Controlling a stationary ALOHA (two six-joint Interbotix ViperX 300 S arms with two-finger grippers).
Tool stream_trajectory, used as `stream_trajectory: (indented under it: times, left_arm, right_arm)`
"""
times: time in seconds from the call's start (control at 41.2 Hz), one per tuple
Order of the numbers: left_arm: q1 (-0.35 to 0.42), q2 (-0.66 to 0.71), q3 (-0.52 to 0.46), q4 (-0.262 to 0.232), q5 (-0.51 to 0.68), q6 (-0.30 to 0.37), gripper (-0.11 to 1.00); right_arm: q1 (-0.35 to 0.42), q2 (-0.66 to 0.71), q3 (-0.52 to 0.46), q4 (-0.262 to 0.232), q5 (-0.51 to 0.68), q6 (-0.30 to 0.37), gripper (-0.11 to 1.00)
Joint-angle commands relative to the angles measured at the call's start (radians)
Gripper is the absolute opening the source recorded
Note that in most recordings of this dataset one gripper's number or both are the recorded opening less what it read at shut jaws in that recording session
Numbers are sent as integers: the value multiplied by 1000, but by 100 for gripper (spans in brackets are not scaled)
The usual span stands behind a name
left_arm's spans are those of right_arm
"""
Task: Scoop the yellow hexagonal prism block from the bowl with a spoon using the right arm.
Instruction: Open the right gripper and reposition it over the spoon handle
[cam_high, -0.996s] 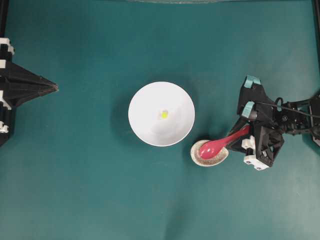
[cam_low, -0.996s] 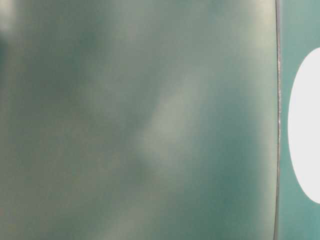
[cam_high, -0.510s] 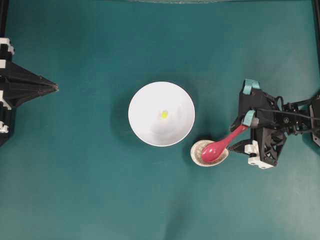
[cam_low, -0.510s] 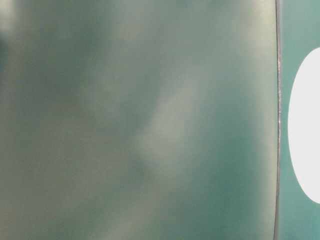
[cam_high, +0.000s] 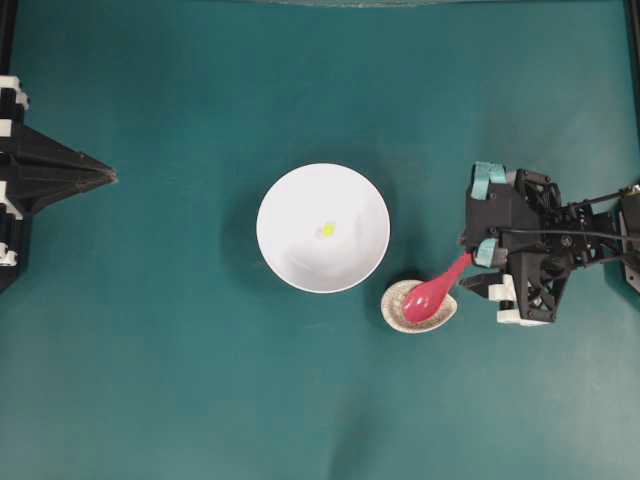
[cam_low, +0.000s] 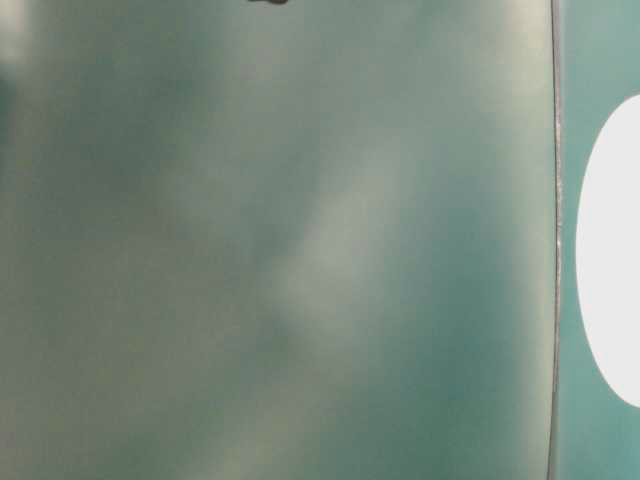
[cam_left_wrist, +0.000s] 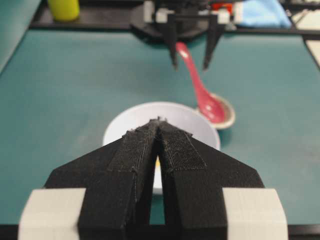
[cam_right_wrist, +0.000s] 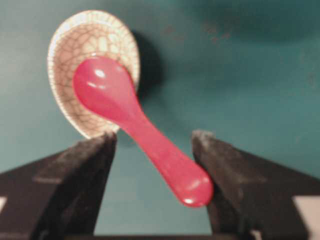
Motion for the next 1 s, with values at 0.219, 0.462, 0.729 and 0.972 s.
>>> stream_trajectory:
  times: [0.219, 0.462, 0.729, 0.972]
  left_arm:
    - [3, 5, -25, 3, -5, -2, 1]
    - [3, 5, -23, 3, -5, 0, 1]
    - [3, 5, -23, 3, -5, 0, 1]
    - [3, 5, -23, 3, -6, 0, 1]
  right_arm:
    - [3, -20, -84, -106, 186, 3, 63]
    - [15, -23, -118, -114, 233, 3, 63]
    - [18, -72, -77, -114, -32, 3, 63]
    - [17, -104, 37, -130, -433, 2, 63]
